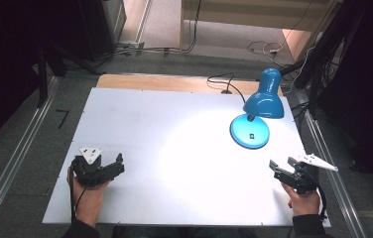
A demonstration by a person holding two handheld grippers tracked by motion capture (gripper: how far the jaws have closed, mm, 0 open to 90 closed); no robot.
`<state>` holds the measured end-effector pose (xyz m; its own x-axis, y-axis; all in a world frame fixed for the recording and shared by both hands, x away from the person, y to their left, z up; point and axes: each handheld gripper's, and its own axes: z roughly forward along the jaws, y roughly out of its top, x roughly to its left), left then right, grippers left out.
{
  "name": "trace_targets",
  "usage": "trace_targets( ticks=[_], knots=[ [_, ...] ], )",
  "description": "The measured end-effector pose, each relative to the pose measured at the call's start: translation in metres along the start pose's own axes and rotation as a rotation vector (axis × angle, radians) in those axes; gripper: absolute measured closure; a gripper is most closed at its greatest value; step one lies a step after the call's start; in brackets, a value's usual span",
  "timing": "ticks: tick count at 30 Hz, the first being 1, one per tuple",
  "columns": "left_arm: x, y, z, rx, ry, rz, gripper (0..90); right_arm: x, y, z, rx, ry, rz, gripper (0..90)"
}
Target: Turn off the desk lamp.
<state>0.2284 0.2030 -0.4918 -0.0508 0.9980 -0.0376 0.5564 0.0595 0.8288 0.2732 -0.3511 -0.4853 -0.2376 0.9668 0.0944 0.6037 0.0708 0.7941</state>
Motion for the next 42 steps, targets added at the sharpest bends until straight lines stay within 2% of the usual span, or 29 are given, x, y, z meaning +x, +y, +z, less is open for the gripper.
trace_targets(
  ticks=[6, 18, 29, 42],
  knots=[
    [-0.002, -0.002, 0.000, 0.005, -0.002, 0.020, 9.0, 0.003, 0.001, 0.002, 0.000, 0.003, -0.008, 23.8],
    [-0.004, -0.003, 0.001, 0.013, -0.011, 0.027, 9.2, 0.006, 0.008, 0.012, 0.006, 0.005, -0.020, 23.8],
    [-0.003, -0.004, 0.001, 0.015, -0.010, 0.022, 9.1, 0.006, 0.013, 0.017, -0.005, 0.005, -0.010, 23.8],
    [0.002, -0.003, 0.003, 0.022, -0.023, -0.014, 9.2, 0.012, 0.020, 0.024, -0.011, 0.016, -0.026, 23.8]
  ],
)
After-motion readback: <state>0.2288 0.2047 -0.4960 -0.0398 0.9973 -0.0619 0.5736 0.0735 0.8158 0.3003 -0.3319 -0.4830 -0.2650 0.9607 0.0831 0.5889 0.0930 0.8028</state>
